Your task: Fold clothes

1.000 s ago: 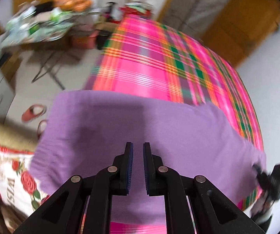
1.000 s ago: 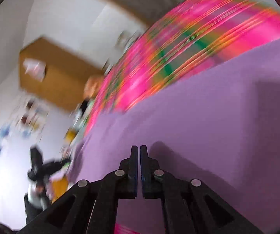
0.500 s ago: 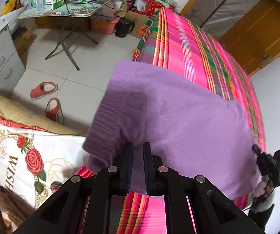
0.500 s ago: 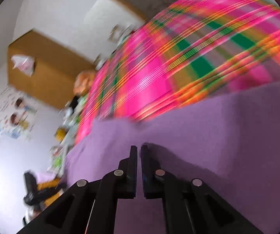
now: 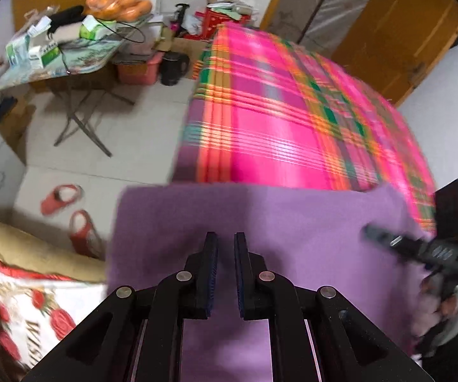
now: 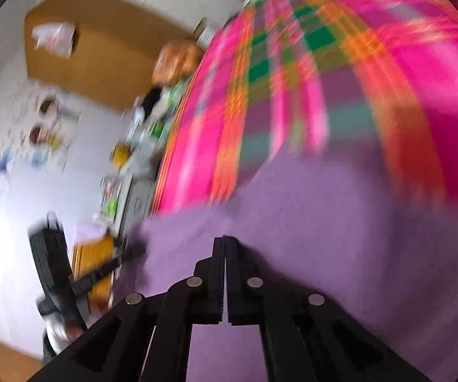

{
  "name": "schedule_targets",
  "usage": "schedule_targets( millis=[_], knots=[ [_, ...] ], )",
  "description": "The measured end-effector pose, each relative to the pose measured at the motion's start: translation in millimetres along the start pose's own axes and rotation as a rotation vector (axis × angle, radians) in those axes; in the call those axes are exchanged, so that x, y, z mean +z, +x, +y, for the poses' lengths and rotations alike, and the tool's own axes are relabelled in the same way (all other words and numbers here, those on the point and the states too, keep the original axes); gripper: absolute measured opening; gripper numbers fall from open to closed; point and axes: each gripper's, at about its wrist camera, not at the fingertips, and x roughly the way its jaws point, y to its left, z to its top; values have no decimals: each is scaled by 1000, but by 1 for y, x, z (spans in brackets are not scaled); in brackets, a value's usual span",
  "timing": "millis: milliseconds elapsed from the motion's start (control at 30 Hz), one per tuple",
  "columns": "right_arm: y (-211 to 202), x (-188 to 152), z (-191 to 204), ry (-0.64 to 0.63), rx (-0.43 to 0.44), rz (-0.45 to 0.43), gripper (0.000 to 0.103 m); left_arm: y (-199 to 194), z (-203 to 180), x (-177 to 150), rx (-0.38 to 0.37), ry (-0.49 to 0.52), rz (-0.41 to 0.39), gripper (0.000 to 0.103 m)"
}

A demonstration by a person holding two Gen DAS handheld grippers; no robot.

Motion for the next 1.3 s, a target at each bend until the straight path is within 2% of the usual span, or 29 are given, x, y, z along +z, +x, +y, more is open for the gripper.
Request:
schedule_targets(
  millis=[67,167,200,267,400,533,633,700,800,967,1100,1300],
  knots=[
    [-10,16,-16,67,-1,-87,0,4,8,5,-11,-10,0,6],
    [-39,19,-26,91,-107,-171,2,-1,14,4,-18,-24,-8,5],
    [-44,15,-23,84,-99,-174,2,-3,14,3,-14,-24,-14,5],
    [-44,6,-13,62,-50,-150,2,-7,14,4,-2,-19,-28,5],
    [-15,-14,17,-29,21,-20,2,-10,12,10,28,-18,-58,5],
    [17,-14,27,-63,16,66,0,-6,17,15,73,-18,-68,5],
    [4,-3,16,22,34,-1,0,-7,28,16,80,-48,-75,5],
    [-16,-13,20,14,22,-19,6,-9,30,15,71,-63,-72,5],
    [-34,-31,29,-58,50,5,7,-15,28,11,65,-53,-73,5],
    [-69,-79,21,-130,78,49,9,-20,10,1,-11,45,-48,5],
    [-54,-111,36,-227,67,111,9,-18,-4,-9,-59,132,-12,5],
    [-56,-141,46,-330,68,128,9,-17,-35,-39,-172,321,91,5]
  ],
)
